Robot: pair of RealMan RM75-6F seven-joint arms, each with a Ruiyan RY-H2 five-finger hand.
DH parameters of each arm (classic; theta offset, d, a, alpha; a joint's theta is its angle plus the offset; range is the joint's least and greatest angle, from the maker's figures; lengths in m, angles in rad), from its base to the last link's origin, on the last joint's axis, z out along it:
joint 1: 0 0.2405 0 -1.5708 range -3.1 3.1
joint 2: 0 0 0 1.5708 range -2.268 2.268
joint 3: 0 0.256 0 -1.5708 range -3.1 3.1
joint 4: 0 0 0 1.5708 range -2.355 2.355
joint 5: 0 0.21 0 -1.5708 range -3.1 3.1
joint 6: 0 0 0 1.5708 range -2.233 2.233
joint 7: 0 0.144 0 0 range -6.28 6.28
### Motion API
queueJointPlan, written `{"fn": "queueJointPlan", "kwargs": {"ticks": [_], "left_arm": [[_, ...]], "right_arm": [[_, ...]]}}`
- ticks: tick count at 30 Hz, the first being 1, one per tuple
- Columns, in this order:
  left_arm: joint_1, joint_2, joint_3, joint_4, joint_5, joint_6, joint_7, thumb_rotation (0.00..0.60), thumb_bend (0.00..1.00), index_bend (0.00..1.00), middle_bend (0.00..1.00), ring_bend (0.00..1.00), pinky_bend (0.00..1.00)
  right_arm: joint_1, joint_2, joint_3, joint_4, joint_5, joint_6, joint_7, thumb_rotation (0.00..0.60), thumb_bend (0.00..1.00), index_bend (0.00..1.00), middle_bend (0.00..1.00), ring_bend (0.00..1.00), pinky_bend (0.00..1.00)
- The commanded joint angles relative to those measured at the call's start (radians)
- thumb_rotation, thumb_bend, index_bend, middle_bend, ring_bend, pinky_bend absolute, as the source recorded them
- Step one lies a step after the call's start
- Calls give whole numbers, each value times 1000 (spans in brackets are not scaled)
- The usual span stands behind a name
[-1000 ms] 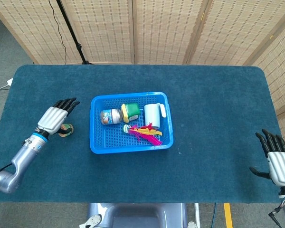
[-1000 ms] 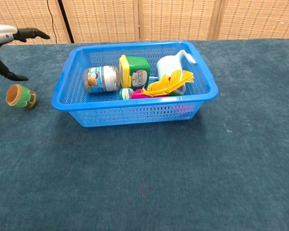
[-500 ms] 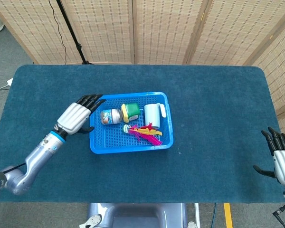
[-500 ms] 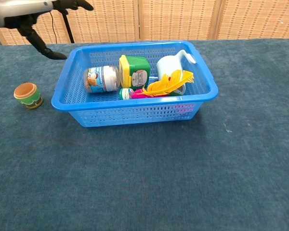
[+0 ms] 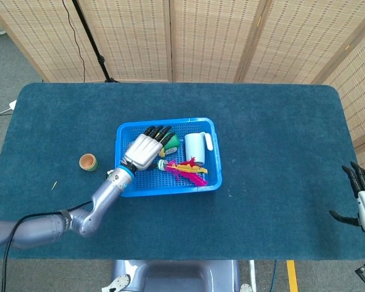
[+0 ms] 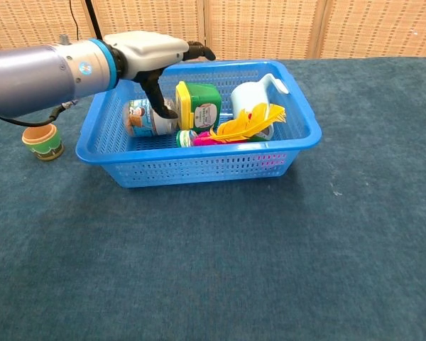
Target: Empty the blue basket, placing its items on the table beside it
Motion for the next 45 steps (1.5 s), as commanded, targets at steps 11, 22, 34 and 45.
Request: {"fn": "queueJointPlan", "kwargs": {"ticks": [11, 22, 34, 45], "left_arm": [[-92, -123, 0, 158, -145, -37, 90, 600, 211, 0, 0, 0, 107], [-114, -177, 0, 253, -204, -51, 97, 600, 228, 0, 0, 0, 151], [-121, -245, -7, 346, -161, -23, 52, 600, 279, 262, 192, 284, 506], [-79, -230, -23, 324, -30, 88, -47, 600, 453, 456, 368, 432, 588]], "right_arm": [[7, -5, 4, 15, 19, -22, 6, 600, 0, 0, 0, 0, 0], [13, -11, 4, 23, 27, -41, 3, 600, 0, 0, 0, 0, 0], [16, -13, 4, 29, 33, -53, 13, 600, 0, 0, 0, 0, 0], [13, -8, 4, 23, 28, -45, 22, 600, 0, 0, 0, 0, 0]]}}
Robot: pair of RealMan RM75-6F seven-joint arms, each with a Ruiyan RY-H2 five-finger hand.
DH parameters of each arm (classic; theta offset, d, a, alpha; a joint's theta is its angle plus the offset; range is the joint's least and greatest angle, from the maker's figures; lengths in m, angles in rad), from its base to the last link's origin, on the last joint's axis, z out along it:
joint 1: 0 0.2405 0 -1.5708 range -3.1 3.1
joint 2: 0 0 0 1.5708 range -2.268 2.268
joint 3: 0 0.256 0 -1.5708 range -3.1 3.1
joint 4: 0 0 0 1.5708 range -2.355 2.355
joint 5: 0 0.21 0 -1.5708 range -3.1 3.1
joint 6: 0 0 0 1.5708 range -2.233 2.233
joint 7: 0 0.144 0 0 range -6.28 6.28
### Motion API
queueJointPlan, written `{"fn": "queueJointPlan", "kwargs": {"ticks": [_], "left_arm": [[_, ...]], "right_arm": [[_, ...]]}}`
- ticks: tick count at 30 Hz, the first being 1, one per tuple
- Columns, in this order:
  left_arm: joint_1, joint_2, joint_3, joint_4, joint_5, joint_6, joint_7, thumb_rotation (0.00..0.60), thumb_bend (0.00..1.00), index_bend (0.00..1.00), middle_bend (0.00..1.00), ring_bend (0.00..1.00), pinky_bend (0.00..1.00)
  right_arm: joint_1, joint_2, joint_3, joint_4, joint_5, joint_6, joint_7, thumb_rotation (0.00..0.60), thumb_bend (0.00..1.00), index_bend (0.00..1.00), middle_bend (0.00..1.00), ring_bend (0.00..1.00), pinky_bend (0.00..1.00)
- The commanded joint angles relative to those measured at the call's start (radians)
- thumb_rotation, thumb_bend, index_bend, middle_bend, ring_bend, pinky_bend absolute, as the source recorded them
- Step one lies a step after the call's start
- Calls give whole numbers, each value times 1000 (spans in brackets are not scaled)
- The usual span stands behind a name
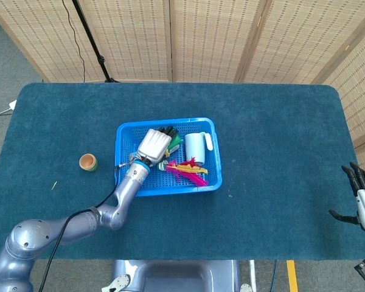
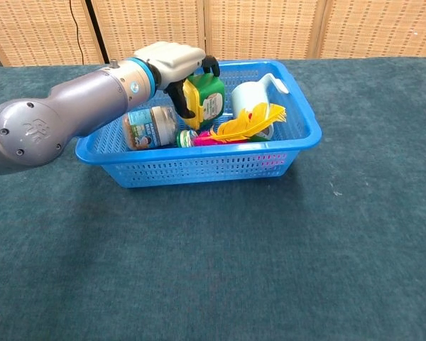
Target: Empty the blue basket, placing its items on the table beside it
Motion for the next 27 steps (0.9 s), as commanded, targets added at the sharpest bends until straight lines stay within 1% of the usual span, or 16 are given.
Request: {"fn": "queueJointPlan", "kwargs": {"ticks": [1, 4, 7, 11, 13, 15, 17, 19, 22, 26, 27], "left_arm": [[26, 41, -8, -53, 36, 39, -25, 600, 454, 458, 369, 433, 588], [48, 85, -16, -113, 56, 68, -41, 600, 454, 463, 372, 437, 588], [79, 153, -31, -207, 82, 111, -67, 600, 454, 463, 372, 438, 588], [137, 282, -51, -344, 125, 180, -106, 600, 454, 463, 372, 440, 588], [166, 340, -61, -386, 131, 203, -124, 600, 454, 463, 372, 441, 588], [193, 389, -71, -405, 125, 217, -144, 600, 454, 463, 372, 441, 588], [226, 434, -83, -401, 97, 216, -181, 600, 454, 463, 372, 441, 588], [249, 462, -83, -384, 80, 198, -217, 600, 454, 463, 372, 441, 588], [266, 473, -75, -356, 70, 181, -243, 600, 455, 463, 372, 441, 588], [306, 467, -36, -264, 56, 108, -327, 600, 454, 463, 372, 435, 588], [317, 455, -23, -225, 53, 80, -359, 600, 454, 463, 372, 435, 588]], "right_arm": [[-2, 2, 0, -4, -3, 5, 1, 600, 0, 0, 0, 0, 0], [-4, 4, -1, -8, -7, 10, 2, 600, 0, 0, 0, 0, 0], [-7, 7, -1, -13, -12, 18, 2, 600, 0, 0, 0, 0, 0], [-9, 10, -4, -18, -19, 24, 4, 600, 0, 0, 0, 0, 0], [-10, 11, -5, -21, -23, 25, 4, 600, 0, 0, 0, 0, 0], [-10, 11, -7, -23, -26, 26, 1, 600, 0, 0, 0, 0, 0], [-9, 11, -9, -28, -32, 27, -4, 600, 0, 0, 0, 0, 0], [-9, 11, -11, -32, -36, 29, -8, 600, 0, 0, 0, 0, 0], [-9, 11, -12, -35, -39, 29, -9, 600, 0, 0, 0, 0, 0], [-5, 13, -21, -46, -51, 18, 5, 600, 0, 0, 0, 0, 0], [-3, 15, -24, -47, -55, 12, 10, 600, 0, 0, 0, 0, 0]]}}
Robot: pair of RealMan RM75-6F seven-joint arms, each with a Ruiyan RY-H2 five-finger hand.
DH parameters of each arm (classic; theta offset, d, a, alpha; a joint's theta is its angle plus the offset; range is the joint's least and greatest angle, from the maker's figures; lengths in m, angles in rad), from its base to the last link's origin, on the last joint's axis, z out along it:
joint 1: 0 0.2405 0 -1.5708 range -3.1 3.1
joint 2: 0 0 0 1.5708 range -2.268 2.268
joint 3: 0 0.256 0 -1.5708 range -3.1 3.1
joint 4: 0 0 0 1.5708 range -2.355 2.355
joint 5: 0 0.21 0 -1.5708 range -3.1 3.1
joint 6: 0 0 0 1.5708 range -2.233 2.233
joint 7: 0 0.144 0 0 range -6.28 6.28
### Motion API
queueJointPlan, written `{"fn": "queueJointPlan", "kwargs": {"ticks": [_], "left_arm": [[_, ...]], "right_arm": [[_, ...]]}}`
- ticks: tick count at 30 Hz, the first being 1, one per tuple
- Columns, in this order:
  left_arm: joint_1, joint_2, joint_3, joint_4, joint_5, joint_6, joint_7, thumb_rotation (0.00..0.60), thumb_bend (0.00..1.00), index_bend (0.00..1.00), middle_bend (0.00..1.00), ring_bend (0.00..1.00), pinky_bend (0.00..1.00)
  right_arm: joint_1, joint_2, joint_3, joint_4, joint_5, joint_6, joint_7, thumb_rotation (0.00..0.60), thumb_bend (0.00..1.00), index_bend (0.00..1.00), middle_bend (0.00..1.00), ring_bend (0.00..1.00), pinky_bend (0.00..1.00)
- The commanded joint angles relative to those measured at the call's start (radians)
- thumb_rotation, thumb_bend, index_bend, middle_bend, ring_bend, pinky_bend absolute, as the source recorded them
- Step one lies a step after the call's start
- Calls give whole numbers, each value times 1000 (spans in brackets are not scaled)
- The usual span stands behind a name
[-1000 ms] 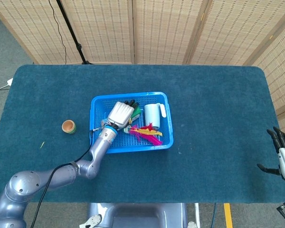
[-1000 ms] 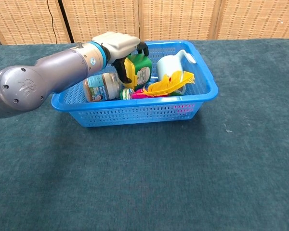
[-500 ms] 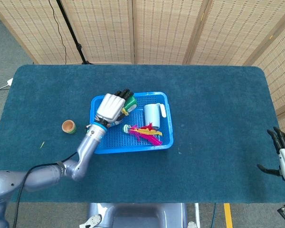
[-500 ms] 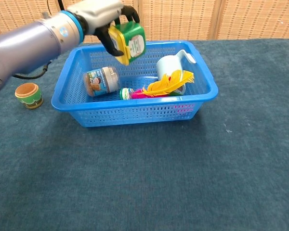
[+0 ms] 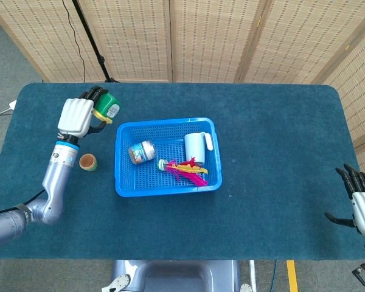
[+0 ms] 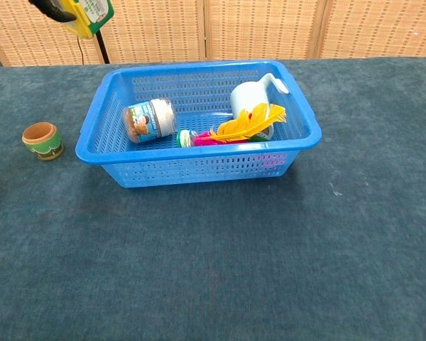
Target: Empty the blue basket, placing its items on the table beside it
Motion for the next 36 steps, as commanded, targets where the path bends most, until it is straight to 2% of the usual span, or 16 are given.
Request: {"fn": "queueJointPlan", "kwargs": {"ticks": [1, 3, 5, 7, 9, 10, 13, 14, 20, 23, 24, 27, 32, 36], "left_arm": [[50, -36, 54, 148, -20, -106, -119, 600, 454, 463, 372, 434, 588], [55, -77, 67, 231, -1, -135, -171, 600, 454, 461, 372, 431, 588], [57, -107, 74, 285, 17, -152, -208, 600, 448, 415, 326, 376, 578], [56, -130, 81, 325, 29, -173, -232, 600, 419, 282, 167, 221, 518], [51, -143, 88, 350, 32, -216, -247, 600, 335, 69, 13, 39, 367], [46, -142, 92, 352, 33, -250, -252, 600, 284, 9, 0, 4, 266], [35, -112, 105, 322, 28, -339, -254, 600, 169, 0, 0, 0, 40], [31, -91, 107, 298, 33, -362, -259, 600, 147, 0, 0, 0, 17], [58, 23, 92, 125, 116, -311, -314, 600, 117, 0, 0, 0, 0], [78, 98, 75, -14, 192, -241, -350, 600, 117, 0, 0, 0, 0], [83, 139, 69, -107, 249, -194, -350, 600, 117, 0, 0, 0, 0], [83, 189, 68, -239, 282, -172, -317, 600, 117, 0, 0, 0, 0], [32, 174, 64, -348, 218, -195, -168, 600, 117, 0, 0, 0, 1], [-40, 86, 64, -344, 61, -230, -21, 600, 117, 0, 0, 0, 7]], "right_arm": [[7, 3, -9, -4, -11, -16, 10, 600, 0, 0, 0, 0, 0], [10, 0, -11, -2, -11, -24, 5, 600, 0, 0, 0, 0, 0], [13, -3, -13, -2, -10, -31, 3, 600, 0, 0, 0, 0, 0], [16, -5, -14, -1, -9, -38, -1, 600, 0, 0, 0, 0, 0], [20, -8, -15, 0, -8, -44, -6, 600, 0, 0, 0, 0, 0], [22, -9, -15, -1, -8, -46, -9, 600, 0, 0, 0, 0, 0], [22, -10, -16, -3, -9, -45, -12, 600, 0, 0, 0, 0, 0], [22, -9, -16, -4, -9, -45, -14, 600, 0, 0, 0, 0, 0], [16, -3, -19, -15, -16, -30, -10, 600, 0, 0, 0, 0, 0], [14, 1, -20, -19, -21, -23, -3, 600, 0, 0, 0, 0, 0], [12, 4, -19, -20, -23, -16, 2, 600, 0, 0, 0, 0, 0], [9, 9, -19, -21, -26, -9, 13, 600, 0, 0, 0, 0, 0], [7, 15, -18, -15, -27, -6, 32, 600, 0, 0, 0, 0, 0], [6, 19, -19, -12, -28, -4, 46, 600, 0, 0, 0, 0, 0]]}}
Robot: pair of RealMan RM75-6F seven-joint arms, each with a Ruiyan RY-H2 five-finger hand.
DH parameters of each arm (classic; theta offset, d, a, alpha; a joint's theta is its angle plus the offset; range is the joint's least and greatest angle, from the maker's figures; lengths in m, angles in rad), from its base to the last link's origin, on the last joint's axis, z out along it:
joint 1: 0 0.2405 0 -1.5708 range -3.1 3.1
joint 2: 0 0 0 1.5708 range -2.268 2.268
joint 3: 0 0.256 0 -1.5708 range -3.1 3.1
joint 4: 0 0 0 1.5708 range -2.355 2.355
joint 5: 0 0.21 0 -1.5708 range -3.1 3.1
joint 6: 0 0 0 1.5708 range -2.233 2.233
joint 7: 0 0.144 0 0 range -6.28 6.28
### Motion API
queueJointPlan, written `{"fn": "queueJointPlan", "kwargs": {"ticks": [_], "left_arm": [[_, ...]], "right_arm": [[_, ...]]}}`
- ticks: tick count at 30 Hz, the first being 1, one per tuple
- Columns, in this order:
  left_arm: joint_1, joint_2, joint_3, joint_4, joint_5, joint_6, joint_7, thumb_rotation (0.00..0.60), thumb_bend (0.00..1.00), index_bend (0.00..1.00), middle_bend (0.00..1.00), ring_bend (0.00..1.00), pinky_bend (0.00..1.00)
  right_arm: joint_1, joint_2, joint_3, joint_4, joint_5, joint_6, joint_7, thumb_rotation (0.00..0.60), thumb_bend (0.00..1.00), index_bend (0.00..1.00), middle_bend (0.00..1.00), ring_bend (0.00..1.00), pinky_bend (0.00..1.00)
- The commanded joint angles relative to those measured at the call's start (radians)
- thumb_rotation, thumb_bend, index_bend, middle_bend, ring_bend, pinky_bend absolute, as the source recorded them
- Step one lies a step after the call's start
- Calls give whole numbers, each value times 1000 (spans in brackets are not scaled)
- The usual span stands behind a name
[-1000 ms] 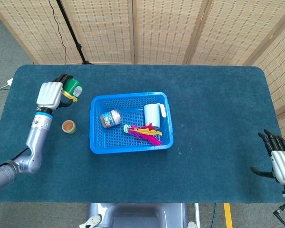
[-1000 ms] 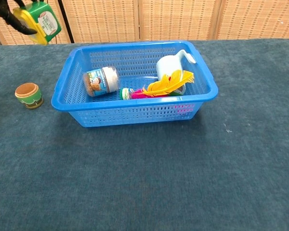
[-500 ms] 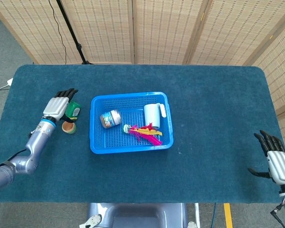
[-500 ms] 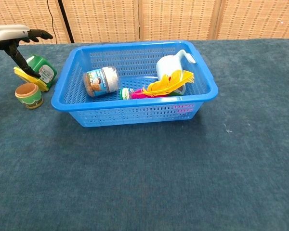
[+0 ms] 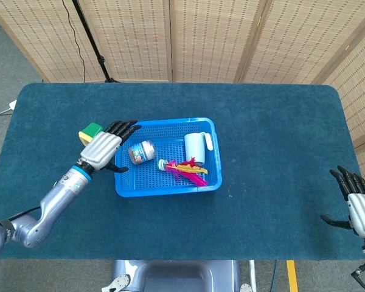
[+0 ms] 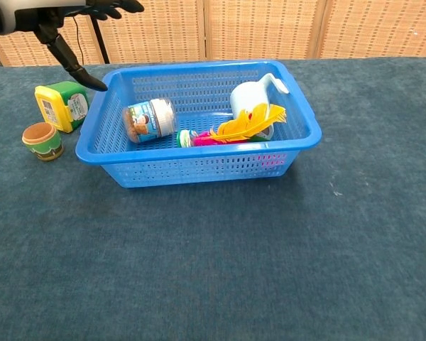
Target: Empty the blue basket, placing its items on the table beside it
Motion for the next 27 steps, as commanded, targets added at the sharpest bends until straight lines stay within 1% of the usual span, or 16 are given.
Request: {"fn": "queueJointPlan", "kwargs": {"ticks": [1, 2, 3, 5, 9, 15, 20, 24, 27], "left_arm": [[-87, -87, -1, -3, -171, -24, 170, 600, 117, 0, 0, 0, 8], [-105, -110, 3, 11, -211, -25, 203, 600, 117, 0, 0, 0, 9], [-130, -156, 6, 44, -274, -23, 244, 600, 117, 0, 0, 0, 10], [-160, -210, 8, 87, -354, -9, 295, 600, 117, 0, 0, 0, 11], [-188, -256, 11, 120, -428, 4, 335, 600, 118, 0, 0, 0, 36], [-204, -311, 15, 189, -484, 11, 340, 600, 117, 0, 0, 0, 57], [-203, -335, 11, 238, -512, 0, 315, 600, 118, 0, 0, 0, 65], [-205, -350, 19, 273, -523, -16, 309, 600, 118, 0, 0, 0, 112], [-210, -367, 20, 298, -537, -27, 306, 600, 118, 0, 0, 0, 125]], "right_arm": [[-1, 3, -1, 3, -1, 1, 8, 600, 0, 0, 0, 0, 0], [-1, 4, -1, 3, -2, 1, 11, 600, 0, 0, 0, 0, 0], [-2, 5, -1, 5, 1, 0, 16, 600, 0, 0, 0, 0, 0], [-2, 6, 0, 10, 4, -2, 24, 600, 0, 0, 0, 0, 0], [-1, 7, 1, 16, 8, -6, 32, 600, 0, 0, 0, 0, 0], [3, 6, 4, 24, 18, -16, 37, 600, 0, 0, 0, 0, 0], [4, 3, 4, 28, 21, -20, 35, 600, 0, 0, 0, 0, 0], [6, 2, 5, 30, 25, -24, 33, 600, 0, 0, 0, 0, 0], [7, 0, 5, 31, 26, -26, 32, 600, 0, 0, 0, 0, 0]]}}
